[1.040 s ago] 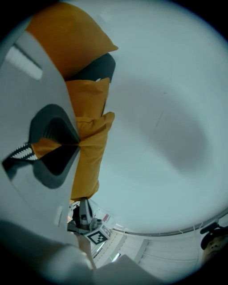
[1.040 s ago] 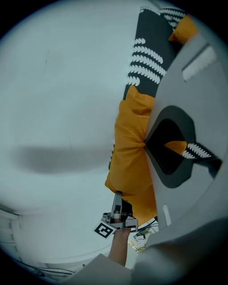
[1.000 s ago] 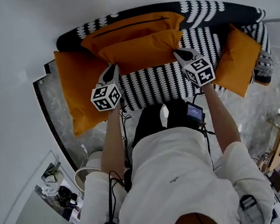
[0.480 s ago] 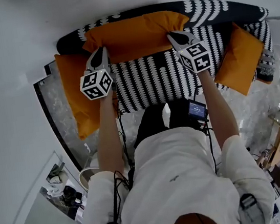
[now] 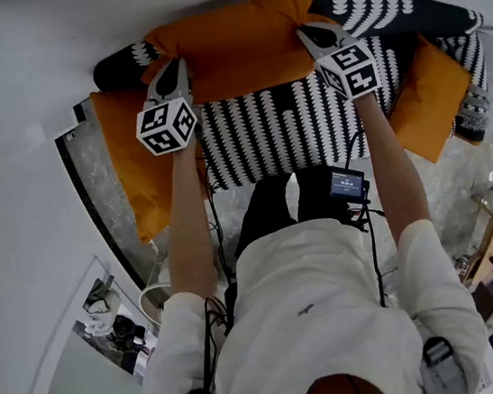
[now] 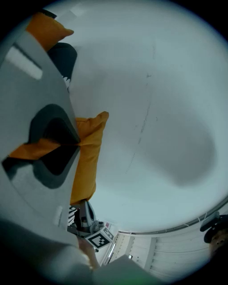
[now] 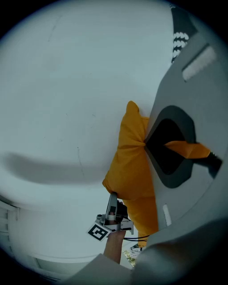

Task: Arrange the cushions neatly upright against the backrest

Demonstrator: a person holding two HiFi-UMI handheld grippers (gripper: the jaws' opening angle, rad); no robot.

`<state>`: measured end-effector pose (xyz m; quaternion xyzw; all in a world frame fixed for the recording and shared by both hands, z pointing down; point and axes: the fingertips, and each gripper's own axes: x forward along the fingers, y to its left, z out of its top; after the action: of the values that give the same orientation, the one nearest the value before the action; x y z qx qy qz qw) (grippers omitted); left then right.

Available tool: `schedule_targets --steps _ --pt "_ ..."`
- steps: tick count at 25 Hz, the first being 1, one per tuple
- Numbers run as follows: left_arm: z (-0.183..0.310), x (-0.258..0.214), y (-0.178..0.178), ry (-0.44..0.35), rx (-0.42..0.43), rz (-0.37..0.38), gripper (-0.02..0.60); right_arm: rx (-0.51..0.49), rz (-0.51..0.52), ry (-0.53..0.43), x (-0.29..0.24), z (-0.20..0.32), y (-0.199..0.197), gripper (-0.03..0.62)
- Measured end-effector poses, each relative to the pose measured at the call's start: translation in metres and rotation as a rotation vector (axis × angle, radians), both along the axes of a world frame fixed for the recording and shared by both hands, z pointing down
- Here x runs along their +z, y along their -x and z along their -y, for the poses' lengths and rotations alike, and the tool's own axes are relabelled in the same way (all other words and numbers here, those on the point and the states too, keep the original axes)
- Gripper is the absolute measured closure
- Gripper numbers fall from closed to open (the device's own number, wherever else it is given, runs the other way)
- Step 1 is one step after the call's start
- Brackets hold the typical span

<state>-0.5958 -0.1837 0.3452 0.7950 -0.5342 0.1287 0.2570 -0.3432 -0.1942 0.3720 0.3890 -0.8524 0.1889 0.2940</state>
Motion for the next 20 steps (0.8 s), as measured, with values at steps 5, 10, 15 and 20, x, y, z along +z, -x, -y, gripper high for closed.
schedule_targets --steps 5,10,15,20 --pt "0.019 0.003 0.005 -0.016 -0.005 0.011 0.563 0.006 0.011 -0.030 0.000 0.024 0.005 0.563" --pt "0.031 -0.002 0.010 -0.044 -0.017 0.018 0.564 0.010 0.018 -0.054 -0.005 0.040 0.010 0.565" --pt "0.036 -0.020 0.011 -0.105 -0.031 0.015 0.568 0.012 0.028 -0.089 -0.015 0.036 0.012 0.565" --pt "0.043 -0.031 0.012 -0.175 -0.017 0.030 0.568 0.031 0.047 -0.165 -0.031 0.034 0.012 0.565"
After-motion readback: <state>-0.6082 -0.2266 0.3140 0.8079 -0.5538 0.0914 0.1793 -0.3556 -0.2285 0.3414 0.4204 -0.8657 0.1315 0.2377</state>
